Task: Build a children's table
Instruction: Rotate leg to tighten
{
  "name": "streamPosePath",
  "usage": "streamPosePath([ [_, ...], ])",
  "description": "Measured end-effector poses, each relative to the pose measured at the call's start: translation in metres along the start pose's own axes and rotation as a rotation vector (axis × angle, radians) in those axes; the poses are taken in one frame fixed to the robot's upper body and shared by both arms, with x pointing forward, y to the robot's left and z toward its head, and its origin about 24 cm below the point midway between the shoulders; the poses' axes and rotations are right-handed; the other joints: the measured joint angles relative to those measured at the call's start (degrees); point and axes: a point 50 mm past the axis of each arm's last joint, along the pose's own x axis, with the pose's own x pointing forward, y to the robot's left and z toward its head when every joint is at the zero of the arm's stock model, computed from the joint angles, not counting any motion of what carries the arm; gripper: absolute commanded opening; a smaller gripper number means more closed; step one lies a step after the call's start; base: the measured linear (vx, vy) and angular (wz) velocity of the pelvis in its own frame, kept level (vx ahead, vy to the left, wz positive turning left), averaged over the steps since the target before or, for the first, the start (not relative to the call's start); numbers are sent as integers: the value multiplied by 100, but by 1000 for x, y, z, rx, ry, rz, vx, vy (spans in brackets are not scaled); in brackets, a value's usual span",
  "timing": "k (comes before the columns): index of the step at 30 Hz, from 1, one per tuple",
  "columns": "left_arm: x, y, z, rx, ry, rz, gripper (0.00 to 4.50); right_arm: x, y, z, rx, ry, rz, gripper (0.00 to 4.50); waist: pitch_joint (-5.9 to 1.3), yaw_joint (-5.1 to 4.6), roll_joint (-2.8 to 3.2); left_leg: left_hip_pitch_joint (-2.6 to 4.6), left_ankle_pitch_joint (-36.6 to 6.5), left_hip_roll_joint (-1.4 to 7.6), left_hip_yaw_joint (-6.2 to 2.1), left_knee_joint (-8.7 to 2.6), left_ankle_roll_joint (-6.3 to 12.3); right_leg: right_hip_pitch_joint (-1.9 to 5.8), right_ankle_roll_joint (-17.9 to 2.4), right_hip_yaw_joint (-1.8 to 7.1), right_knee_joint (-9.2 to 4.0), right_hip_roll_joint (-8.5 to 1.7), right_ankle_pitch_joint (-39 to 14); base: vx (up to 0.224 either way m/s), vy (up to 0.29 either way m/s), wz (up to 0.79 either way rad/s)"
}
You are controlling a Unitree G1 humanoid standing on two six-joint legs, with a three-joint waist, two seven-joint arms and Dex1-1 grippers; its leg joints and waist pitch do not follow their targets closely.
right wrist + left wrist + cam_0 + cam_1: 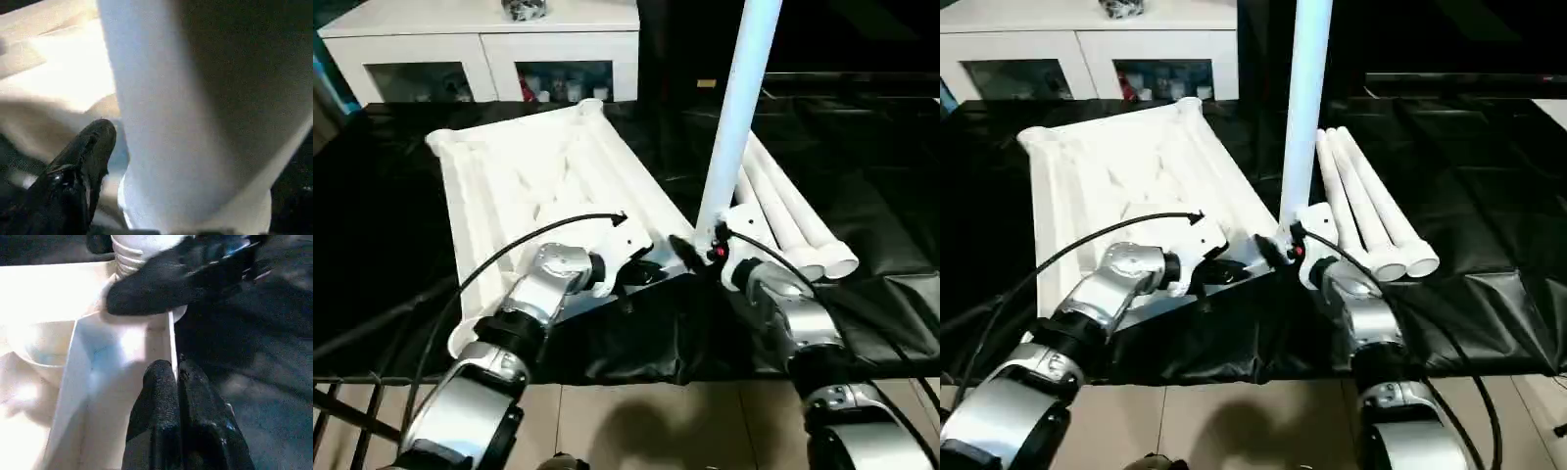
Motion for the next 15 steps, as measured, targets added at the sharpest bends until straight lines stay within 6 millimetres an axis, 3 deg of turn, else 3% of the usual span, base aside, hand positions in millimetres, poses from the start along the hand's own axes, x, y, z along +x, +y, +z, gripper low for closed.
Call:
streamPosePath([
  [9,-18,0,-8,32,12,-145,0,-24,0,0,-77,77,325,400,2,121,4,-28,-2,1,-2,28,3,-6,-6,1,0,-1,4,0,0,0],
  [10,-19,0,-9,34,14,-156,0,-26,0,0,-80,87,347,374,2,130,6,-29,-2,1,-2,30,4,-5,-6,1,0,-1,5,0,0,0],
  [15,-23,-2,-10,38,24,-215,0,-32,-1,1,-94,136,441,347,2,153,5,-33,-2,1,-2,32,4,-2,-6,1,0,-2,4,0,0,0],
])
